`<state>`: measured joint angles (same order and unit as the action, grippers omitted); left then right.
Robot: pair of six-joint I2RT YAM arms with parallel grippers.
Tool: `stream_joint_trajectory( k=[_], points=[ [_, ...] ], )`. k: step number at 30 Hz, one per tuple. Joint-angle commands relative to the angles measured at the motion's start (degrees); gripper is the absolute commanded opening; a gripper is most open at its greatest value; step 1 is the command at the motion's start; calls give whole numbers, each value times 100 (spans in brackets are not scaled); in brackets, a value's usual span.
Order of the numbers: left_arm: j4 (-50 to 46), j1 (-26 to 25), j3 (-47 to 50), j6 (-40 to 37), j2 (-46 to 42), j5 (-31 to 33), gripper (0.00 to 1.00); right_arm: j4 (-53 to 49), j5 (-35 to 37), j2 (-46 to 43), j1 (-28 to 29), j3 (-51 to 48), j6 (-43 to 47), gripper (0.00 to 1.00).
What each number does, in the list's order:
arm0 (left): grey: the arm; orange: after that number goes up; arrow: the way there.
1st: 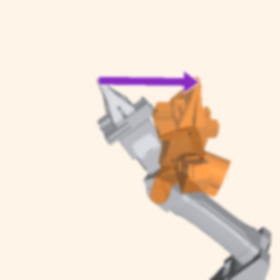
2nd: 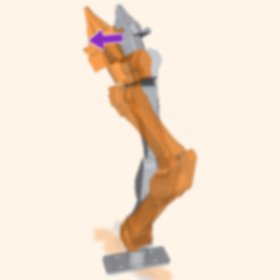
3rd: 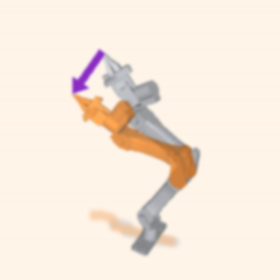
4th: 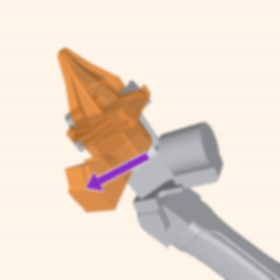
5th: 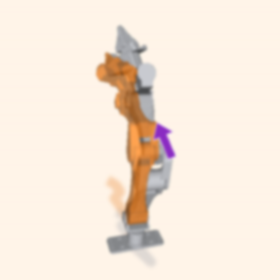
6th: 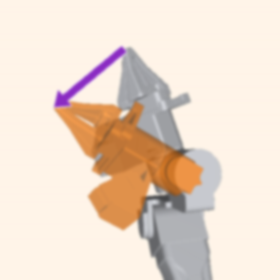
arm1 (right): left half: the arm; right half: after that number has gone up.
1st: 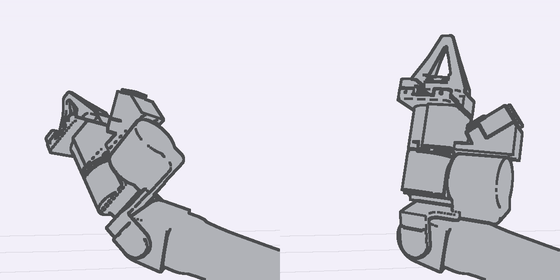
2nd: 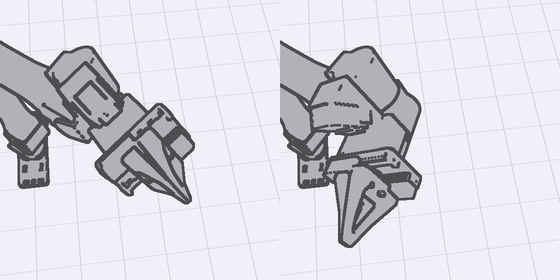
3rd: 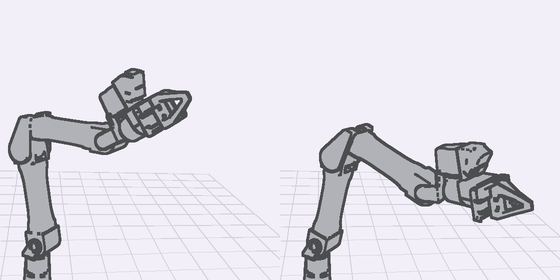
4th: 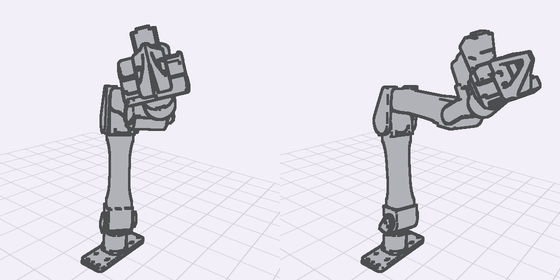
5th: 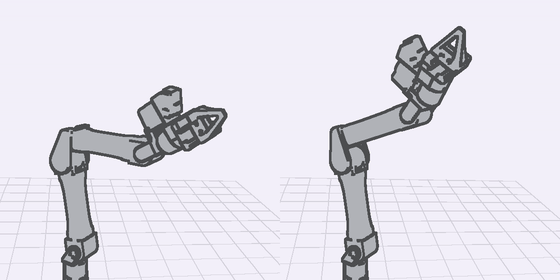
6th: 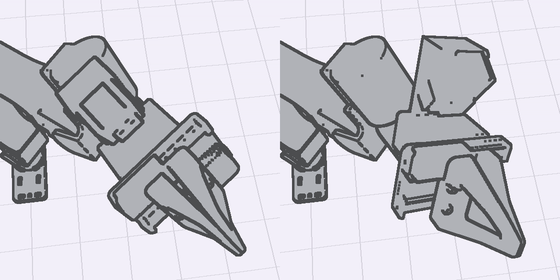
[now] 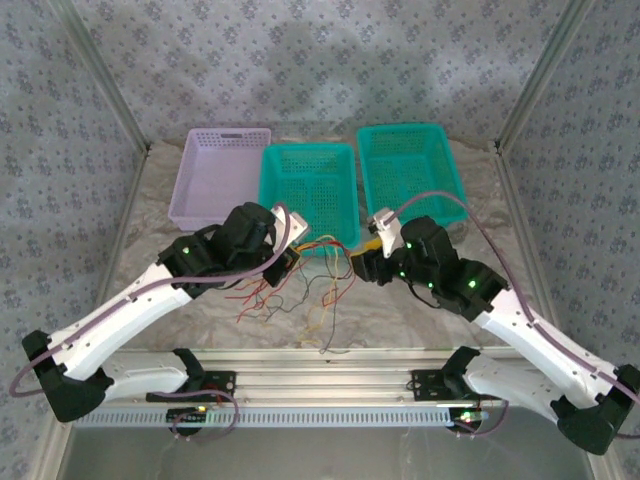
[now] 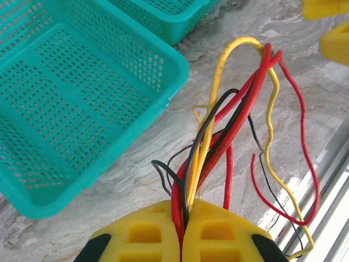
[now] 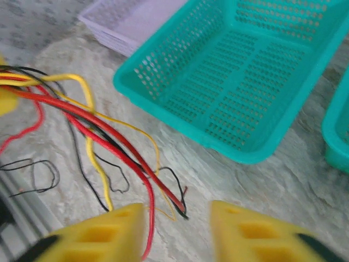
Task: Untangle the cables
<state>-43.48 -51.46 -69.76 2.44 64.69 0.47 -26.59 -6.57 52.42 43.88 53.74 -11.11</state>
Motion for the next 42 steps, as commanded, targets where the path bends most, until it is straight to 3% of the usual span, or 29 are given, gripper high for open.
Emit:
stream_joint_trajectory(
  k=[1, 9, 13, 20, 24, 26, 29, 31, 37, 42],
  points=[
    [155, -17, 67, 65, -88, -126, 0, 411, -882, 71, -72, -125, -75, 46],
    [273, 82, 53, 142, -87, -226, 0, 450, -901, 608, -71, -171, -75, 31],
    [301, 189, 76, 161, -88, -285, 0, 295, -475, 725, -76, -77, -93, 0],
    [239, 334, 182, 169, -135, -275, 0, 53, 215, 175, -215, -104, -210, 0],
    [299, 371, 228, 213, -143, -378, 0, 357, -535, 5, -389, -243, -150, 0],
    [318, 377, 234, 241, -114, -446, 0, 550, -1132, 14, -383, -317, -177, 28],
    [349, 390, 226, 271, -103, -504, 0, 754, -1549, 106, -367, -403, -222, 42],
    [354, 407, 209, 283, -114, -530, 0, 795, -1620, 198, -362, -439, -228, 45],
    [415, 461, 212, 325, -181, -703, 0, 914, -1627, 473, -346, -494, -242, 43],
    [430, 474, 242, 329, -211, -759, 0, 939, -1436, 602, -348, -435, -244, 27]
  ],
)
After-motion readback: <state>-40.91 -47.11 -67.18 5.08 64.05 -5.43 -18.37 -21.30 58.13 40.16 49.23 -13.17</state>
